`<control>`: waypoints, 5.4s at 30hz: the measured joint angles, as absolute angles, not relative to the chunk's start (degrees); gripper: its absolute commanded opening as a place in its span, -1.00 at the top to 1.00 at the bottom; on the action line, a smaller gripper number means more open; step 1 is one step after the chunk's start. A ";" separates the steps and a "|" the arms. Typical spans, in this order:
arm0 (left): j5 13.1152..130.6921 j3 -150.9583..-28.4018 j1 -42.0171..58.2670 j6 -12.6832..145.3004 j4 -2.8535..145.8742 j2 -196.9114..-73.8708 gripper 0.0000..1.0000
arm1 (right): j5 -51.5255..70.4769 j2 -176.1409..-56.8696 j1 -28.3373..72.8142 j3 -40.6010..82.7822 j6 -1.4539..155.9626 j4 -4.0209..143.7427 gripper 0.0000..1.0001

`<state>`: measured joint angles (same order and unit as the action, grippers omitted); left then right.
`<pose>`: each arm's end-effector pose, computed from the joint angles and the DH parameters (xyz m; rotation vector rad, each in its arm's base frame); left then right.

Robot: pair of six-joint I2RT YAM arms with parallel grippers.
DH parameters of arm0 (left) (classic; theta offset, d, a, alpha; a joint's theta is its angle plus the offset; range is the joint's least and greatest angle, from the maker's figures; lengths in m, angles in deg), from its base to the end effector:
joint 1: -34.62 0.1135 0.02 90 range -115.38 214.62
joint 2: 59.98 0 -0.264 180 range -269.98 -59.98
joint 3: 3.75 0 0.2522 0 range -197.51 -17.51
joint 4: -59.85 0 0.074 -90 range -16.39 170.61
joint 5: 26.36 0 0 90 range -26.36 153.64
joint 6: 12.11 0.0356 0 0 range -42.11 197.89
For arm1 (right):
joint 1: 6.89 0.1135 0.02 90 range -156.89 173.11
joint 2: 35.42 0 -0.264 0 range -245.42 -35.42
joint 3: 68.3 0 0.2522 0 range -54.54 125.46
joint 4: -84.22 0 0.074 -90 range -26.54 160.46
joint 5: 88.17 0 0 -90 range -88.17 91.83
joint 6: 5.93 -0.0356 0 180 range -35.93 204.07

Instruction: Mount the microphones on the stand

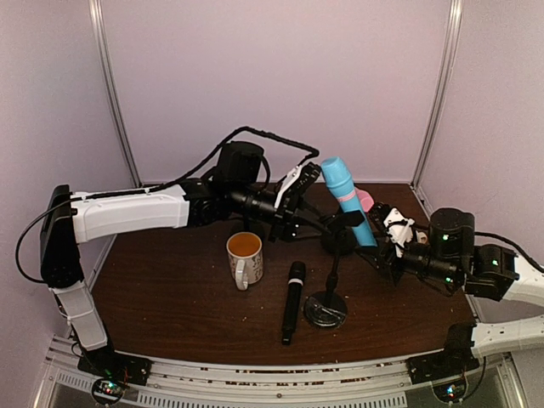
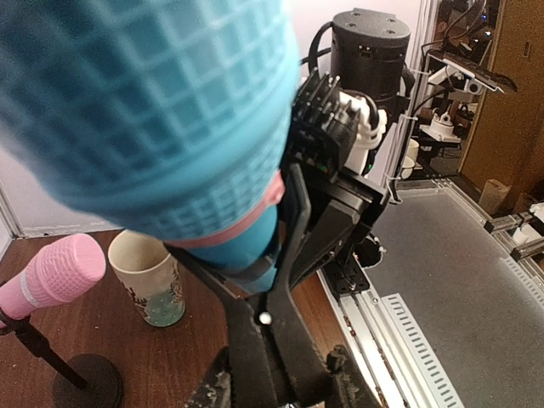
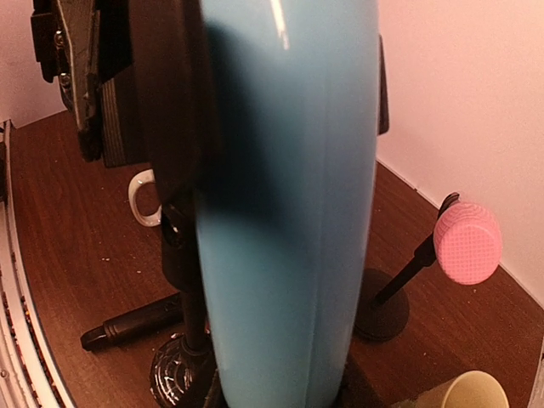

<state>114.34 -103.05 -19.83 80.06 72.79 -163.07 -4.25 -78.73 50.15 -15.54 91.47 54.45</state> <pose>0.2240 -0.3609 0.3262 1.4858 1.3512 -1.4262 0.1007 0.1484 0.2980 -0.9795 1.6895 0.4761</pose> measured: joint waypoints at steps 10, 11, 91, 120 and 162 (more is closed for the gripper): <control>113.64 -103.09 -20.18 80.94 73.01 -163.05 -0.14 | -6.15 -78.84 50.63 -15.26 92.45 54.34 0.50; 113.57 -103.03 -20.27 80.96 72.99 -162.96 -0.15 | -6.15 -78.82 50.63 -15.26 92.58 54.34 0.44; 61.47 -74.83 -37.06 67.50 25.28 -173.21 1.00 | -21.96 -74.91 51.26 1.16 79.64 37.90 -0.51; 46.93 -64.95 -17.97 73.40 76.75 -111.10 1.00 | -22.61 -87.08 49.86 3.26 78.20 42.97 -1.00; 74.17 -52.54 17.61 71.41 25.43 -153.72 0.55 | -14.31 -86.89 49.73 -11.32 78.13 56.63 -0.95</control>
<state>74.17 -52.54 17.61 71.41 25.43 -153.72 -14.31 -86.89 49.73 -11.32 78.13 56.63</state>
